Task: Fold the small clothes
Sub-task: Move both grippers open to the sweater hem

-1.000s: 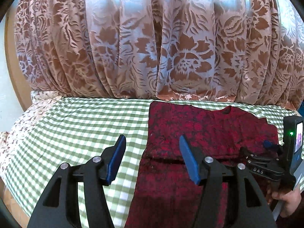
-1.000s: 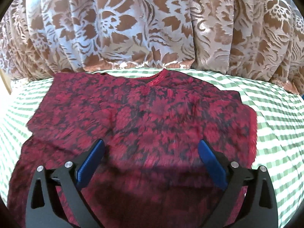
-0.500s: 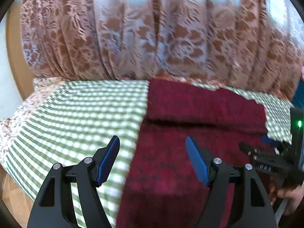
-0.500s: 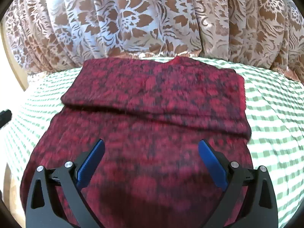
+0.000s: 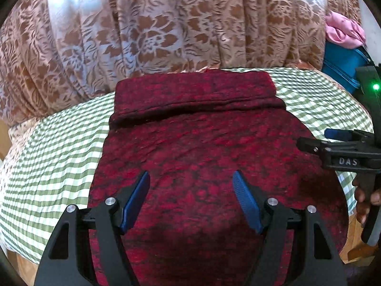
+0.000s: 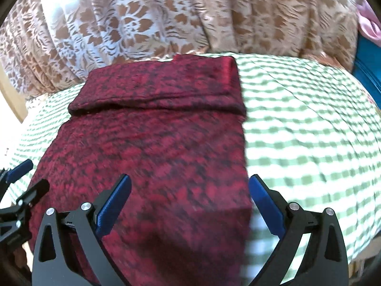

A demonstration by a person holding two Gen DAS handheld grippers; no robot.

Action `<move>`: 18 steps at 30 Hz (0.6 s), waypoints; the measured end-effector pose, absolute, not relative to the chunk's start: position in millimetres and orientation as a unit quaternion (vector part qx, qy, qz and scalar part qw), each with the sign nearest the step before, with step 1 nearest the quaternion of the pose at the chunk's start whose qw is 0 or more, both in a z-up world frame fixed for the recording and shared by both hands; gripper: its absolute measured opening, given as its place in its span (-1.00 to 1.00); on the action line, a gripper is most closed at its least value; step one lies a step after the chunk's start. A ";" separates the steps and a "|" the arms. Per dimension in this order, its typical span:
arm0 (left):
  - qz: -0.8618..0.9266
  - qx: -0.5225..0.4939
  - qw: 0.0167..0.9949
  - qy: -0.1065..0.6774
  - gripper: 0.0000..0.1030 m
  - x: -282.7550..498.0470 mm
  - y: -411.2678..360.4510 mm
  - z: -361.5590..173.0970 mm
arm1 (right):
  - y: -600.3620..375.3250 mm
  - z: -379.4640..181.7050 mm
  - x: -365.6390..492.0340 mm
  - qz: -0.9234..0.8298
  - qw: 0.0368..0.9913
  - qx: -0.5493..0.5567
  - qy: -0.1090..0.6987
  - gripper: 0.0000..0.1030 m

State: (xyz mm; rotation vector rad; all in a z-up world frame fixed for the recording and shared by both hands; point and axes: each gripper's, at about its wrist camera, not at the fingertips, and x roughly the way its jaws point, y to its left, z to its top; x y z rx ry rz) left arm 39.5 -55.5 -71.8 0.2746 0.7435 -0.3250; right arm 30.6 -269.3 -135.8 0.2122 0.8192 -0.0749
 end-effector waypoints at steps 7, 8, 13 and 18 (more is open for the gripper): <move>-0.154 0.141 0.910 0.357 0.40 32.2 -64.5 -67.3 | -291.9 -151.4 -6.2 -0.035 0.897 0.137 0.419 0.90; -0.153 0.141 0.910 0.357 0.41 32.7 -64.0 -67.4 | -294.0 -153.7 -9.9 -0.031 0.895 0.144 0.422 0.90; -0.122 0.120 0.912 0.373 0.46 35.2 -50.5 -68.0 | -298.8 -169.0 -33.1 0.001 0.877 0.177 0.446 0.90; -0.072 0.090 0.911 0.396 0.46 41.1 -23.0 -73.9 | -292.0 -180.1 -49.5 0.027 0.863 0.187 0.468 0.90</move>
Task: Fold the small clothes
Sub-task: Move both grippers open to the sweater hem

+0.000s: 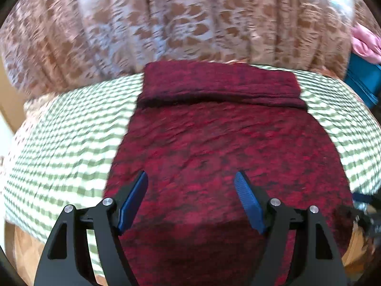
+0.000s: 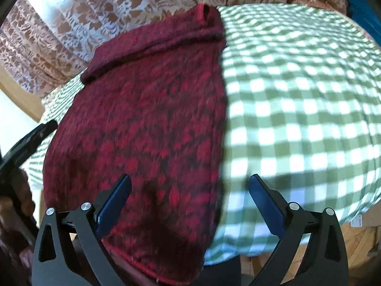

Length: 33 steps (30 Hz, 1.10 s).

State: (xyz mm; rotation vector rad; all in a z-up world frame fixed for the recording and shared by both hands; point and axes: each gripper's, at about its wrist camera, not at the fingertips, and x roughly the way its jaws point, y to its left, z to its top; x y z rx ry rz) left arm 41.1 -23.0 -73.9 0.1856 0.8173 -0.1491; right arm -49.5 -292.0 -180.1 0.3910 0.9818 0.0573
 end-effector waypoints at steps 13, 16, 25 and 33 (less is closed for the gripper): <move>-0.040 0.076 0.907 0.412 0.46 43.8 7.3 -83.6 | -270.3 -188.3 -60.9 0.070 0.844 0.184 0.499 0.90; -0.039 0.076 0.907 0.413 0.46 43.6 8.1 -84.3 | -266.1 -189.2 -62.1 0.077 0.842 0.183 0.502 0.90; -0.030 0.076 0.906 0.414 0.46 42.3 12.8 -85.2 | -259.5 -188.5 -60.4 0.100 0.836 0.179 0.508 0.86; -0.019 0.073 0.901 0.426 0.50 40.5 25.7 -90.2 | -255.7 -190.6 -59.2 0.120 0.826 0.181 0.520 0.71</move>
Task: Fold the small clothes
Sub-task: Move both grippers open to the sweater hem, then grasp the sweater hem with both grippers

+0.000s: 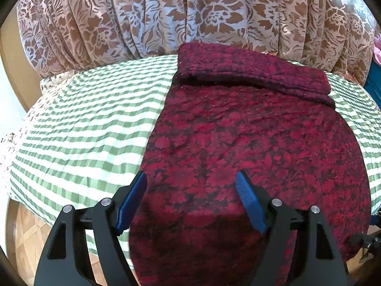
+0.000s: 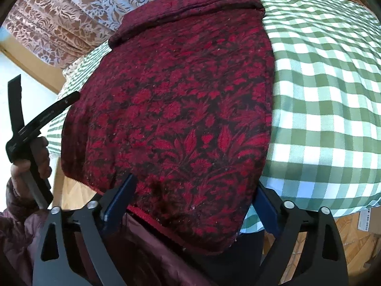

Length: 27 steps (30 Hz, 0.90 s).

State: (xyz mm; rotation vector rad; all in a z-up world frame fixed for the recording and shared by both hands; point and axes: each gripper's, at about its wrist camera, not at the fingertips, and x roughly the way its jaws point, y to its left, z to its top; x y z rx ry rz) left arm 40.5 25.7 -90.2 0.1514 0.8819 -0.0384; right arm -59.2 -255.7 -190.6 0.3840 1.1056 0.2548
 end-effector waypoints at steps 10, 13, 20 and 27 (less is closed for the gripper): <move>-0.075 -0.002 0.860 0.505 0.43 2.8 104.9 -119.3 | -255.3 -193.8 -62.3 0.168 0.809 0.177 0.534 -0.35; -0.111 -0.031 0.848 0.517 0.14 -4.7 105.9 -126.3 | -255.0 -190.2 -61.5 0.176 0.812 0.166 0.532 -0.42; -0.153 -0.048 0.839 0.520 -0.65 -3.8 105.5 -118.0 | -253.8 -169.9 -59.1 0.192 0.820 0.159 0.515 -0.50; -0.217 -0.121 0.849 0.467 -0.66 24.9 108.8 -58.0 | -271.8 -122.0 -40.1 0.235 0.835 0.238 0.437 -0.51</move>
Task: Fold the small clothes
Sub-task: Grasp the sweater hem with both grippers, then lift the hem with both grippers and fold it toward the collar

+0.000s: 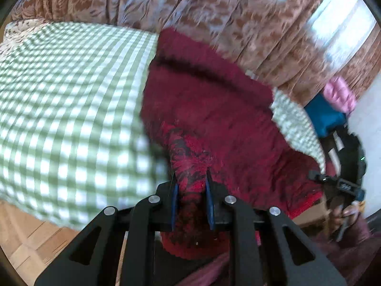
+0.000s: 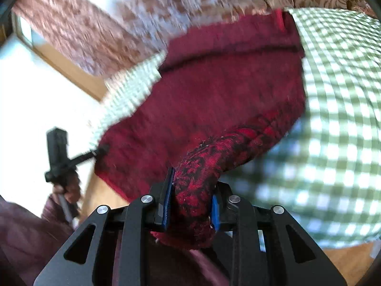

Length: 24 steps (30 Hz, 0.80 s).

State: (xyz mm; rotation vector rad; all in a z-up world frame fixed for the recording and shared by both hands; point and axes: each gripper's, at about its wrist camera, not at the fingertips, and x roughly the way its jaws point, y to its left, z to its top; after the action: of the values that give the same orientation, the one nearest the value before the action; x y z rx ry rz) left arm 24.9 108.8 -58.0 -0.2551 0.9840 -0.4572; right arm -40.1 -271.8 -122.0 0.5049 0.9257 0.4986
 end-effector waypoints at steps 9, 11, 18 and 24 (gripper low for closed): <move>-0.223 -0.173 0.852 0.442 -0.66 125.4 95.6 -33.6 | -317.8 -113.6 37.5 0.191 0.834 0.359 0.372 -0.51; -0.221 -0.186 0.844 0.452 -0.65 146.6 94.8 -37.7 | -320.5 -117.7 58.6 0.178 0.830 0.369 0.378 -0.51; -0.181 -0.211 0.841 0.464 0.34 195.5 89.4 -50.7 | -331.2 -138.5 109.7 0.145 0.814 0.393 0.403 -0.50; -0.167 -0.282 0.845 0.422 0.57 214.2 121.9 -41.1 | -340.4 -141.9 124.6 0.161 0.795 0.424 0.404 0.04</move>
State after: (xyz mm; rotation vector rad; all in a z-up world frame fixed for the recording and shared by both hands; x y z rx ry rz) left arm 214.2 121.9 -41.1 -0.5950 0.8911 -0.3519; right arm 124.6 -340.4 -141.9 0.9105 0.8672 0.3456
